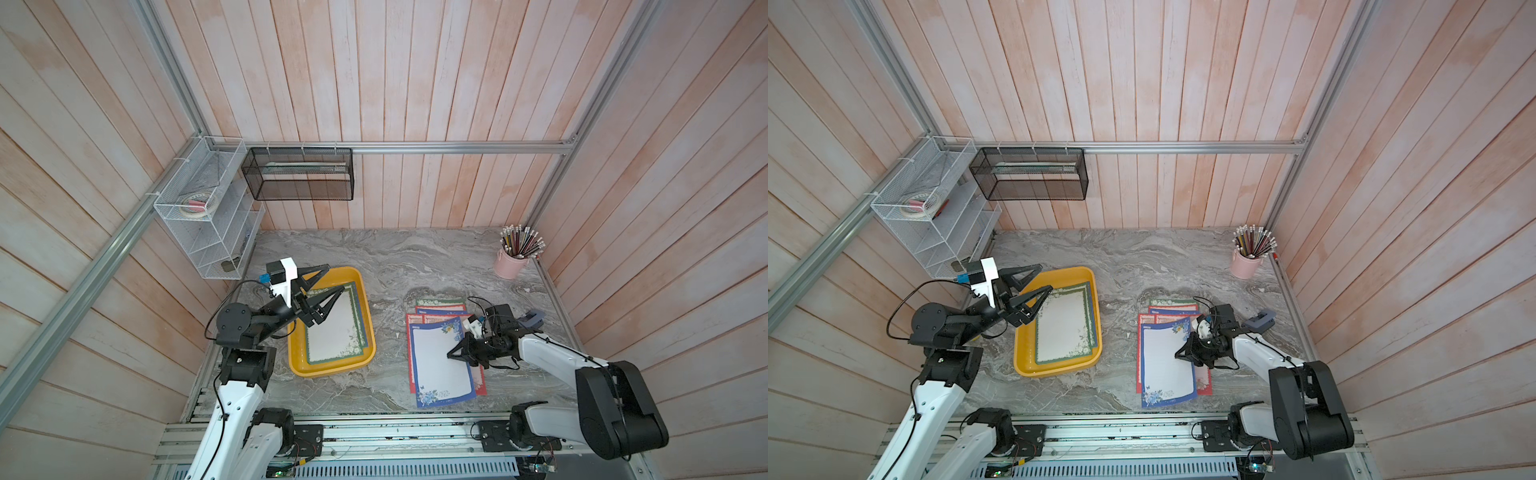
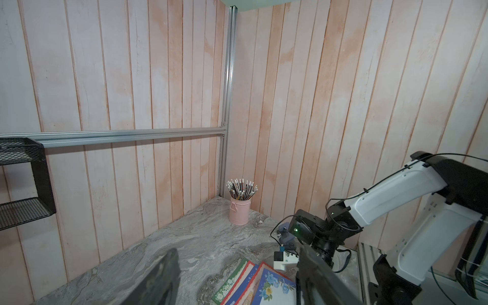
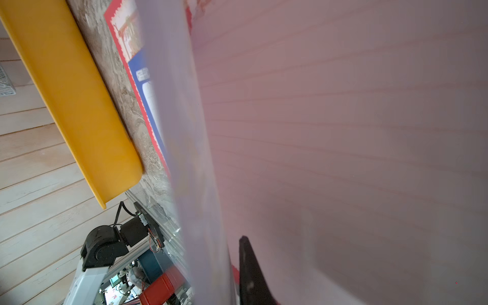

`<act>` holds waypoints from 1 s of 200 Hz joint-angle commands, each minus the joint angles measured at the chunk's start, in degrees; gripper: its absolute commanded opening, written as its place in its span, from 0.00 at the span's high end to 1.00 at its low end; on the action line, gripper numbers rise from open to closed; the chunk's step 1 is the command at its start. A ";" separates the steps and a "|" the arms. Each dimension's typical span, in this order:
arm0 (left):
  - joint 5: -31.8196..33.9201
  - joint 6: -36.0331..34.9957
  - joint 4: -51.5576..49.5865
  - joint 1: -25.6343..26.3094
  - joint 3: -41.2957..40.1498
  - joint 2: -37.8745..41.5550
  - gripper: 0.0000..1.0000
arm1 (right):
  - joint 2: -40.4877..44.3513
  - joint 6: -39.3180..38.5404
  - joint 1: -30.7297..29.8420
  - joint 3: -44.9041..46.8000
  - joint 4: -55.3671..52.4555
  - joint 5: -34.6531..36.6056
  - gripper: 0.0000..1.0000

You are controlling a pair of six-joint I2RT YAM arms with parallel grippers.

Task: Take out the stationery paper from the storage box
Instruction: Place the stationery paper at the center of the board.

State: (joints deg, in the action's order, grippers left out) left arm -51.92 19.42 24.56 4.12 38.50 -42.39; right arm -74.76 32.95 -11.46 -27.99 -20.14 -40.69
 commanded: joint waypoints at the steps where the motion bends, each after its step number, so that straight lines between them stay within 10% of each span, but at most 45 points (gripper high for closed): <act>1: 2.38 -1.66 -2.70 -0.25 1.83 -0.23 0.28 | 1.53 -0.05 0.75 -0.04 -1.05 3.48 0.86; 61: 4.18 -2.78 -4.69 -0.25 2.28 -0.58 0.28 | 1.48 0.38 1.90 -0.24 0.10 4.09 0.88; 131: 9.45 -4.55 -8.20 -0.25 3.13 -0.42 0.28 | 11.31 0.89 3.50 -2.89 -5.36 18.92 0.36; 200: 14.35 -6.97 -13.62 -0.25 4.68 -1.14 0.28 | 20.76 1.62 4.52 -7.37 -8.42 29.08 0.30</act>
State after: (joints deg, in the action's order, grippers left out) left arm -40.49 14.61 14.37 4.12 40.42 -42.98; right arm -54.94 34.48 -7.11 -32.40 -25.87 -16.19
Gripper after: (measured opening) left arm 0.724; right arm 0.700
